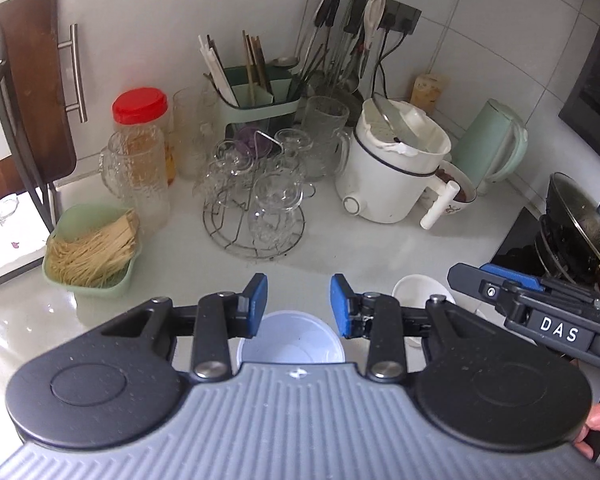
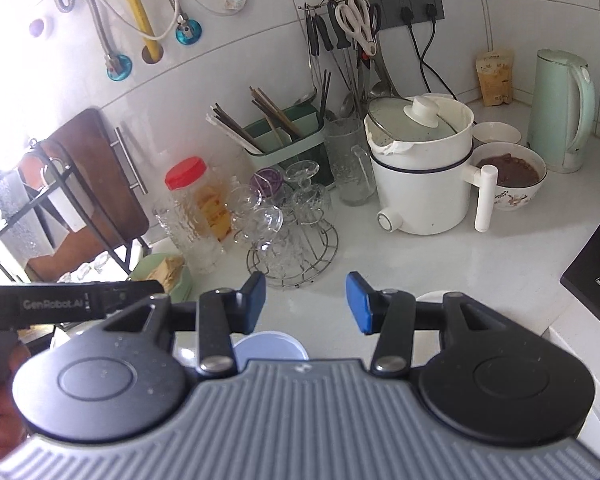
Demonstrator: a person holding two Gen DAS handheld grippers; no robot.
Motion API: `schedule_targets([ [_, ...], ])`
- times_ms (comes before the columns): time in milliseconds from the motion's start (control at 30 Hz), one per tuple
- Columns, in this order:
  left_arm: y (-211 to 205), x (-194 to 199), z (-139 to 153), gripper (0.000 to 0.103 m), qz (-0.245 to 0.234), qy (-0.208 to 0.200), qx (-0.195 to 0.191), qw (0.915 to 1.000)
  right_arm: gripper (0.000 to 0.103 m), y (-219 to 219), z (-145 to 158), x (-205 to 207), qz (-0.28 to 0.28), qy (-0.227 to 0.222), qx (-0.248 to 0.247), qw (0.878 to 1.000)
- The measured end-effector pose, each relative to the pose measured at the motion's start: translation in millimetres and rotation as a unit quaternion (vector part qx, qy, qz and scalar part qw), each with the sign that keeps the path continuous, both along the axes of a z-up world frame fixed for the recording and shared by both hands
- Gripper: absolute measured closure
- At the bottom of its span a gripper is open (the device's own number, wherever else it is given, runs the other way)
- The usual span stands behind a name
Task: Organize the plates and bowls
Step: 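Lift both tools away from the nested blue bowls toward the white bowl, then move both open tools to the white ceramic bowl rim and close them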
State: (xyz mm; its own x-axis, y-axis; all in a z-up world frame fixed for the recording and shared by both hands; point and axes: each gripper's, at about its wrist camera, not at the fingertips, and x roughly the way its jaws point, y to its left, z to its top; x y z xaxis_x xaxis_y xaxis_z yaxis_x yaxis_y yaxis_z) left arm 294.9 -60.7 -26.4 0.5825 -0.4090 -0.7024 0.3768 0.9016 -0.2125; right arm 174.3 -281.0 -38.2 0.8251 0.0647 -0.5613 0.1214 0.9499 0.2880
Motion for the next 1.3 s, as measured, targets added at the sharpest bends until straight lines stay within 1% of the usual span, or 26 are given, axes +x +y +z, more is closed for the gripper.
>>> schedule_targets([
  [100, -7, -1, 0, 0.063, -0.005, -0.004, -0.003, 1.0, 0.056, -2, 0, -2, -0.001, 0.002, -0.008, 1.0],
  [233, -18, -4, -2, 0.063, -0.023, -0.004, -0.009, 0.9997, 0.056, -15, -4, -9, -0.026, 0.005, -0.002, 1.0],
  [400, -34, -7, -4, 0.063, -0.047, -0.003, -0.012, 0.9988, 0.056, -26, -10, -22, -0.055, 0.015, -0.024, 0.998],
  [600, -60, -9, -14, 0.063, -0.074, 0.003, -0.02, 0.9971, 0.056, -48, -24, -38, -0.088, 0.035, -0.009, 0.995],
  [633, -67, -8, -19, 0.063, -0.082, 0.0, -0.024, 0.9964, 0.056, -52, -27, -39, -0.093, 0.036, -0.01, 0.995],
  [667, -74, -7, -27, 0.063, -0.087, 0.004, -0.014, 0.9961, 0.056, -55, -30, -41, -0.098, 0.036, -0.015, 0.994],
  [700, -82, -6, -34, 0.063, -0.09, 0.009, -0.003, 0.9959, 0.056, -57, -35, -41, -0.105, 0.037, -0.027, 0.993],
  [767, -95, -5, -47, 0.063, -0.099, 0.006, 0.007, 0.9951, 0.056, -60, -46, -40, -0.112, 0.048, -0.056, 0.991],
  [800, -102, -3, -54, 0.063, -0.099, 0.014, 0.015, 0.9949, 0.056, -62, -52, -40, -0.111, 0.051, -0.063, 0.99],
  [867, -111, 1, -67, 0.063, -0.108, 0.025, 0.01, 0.9938, 0.056, -67, -63, -39, -0.108, 0.059, -0.073, 0.99],
  [967, -126, 9, -85, 0.063, -0.11, 0.044, 0.022, 0.9928, 0.056, -77, -77, -40, -0.097, 0.065, -0.063, 0.991],
  [1067, -137, 17, -103, 0.063, -0.101, 0.068, 0.018, 0.9923, 0.056, -91, -91, -36, -0.089, 0.073, -0.036, 0.993],
  [1133, -145, 24, -115, 0.063, -0.095, 0.084, 0.014, 0.9918, 0.056, -98, -100, -33, -0.089, 0.073, -0.03, 0.993],
  [1233, -160, 31, -136, 0.056, -0.089, 0.104, 0.029, 0.9902, 0.056, -103, -113, -29, -0.086, 0.076, -0.035, 0.993],
  [1300, -166, 35, -147, 0.056, -0.085, 0.118, 0.024, 0.989, 0.056, -109, -119, -26, -0.08, 0.076, -0.032, 0.993],
])
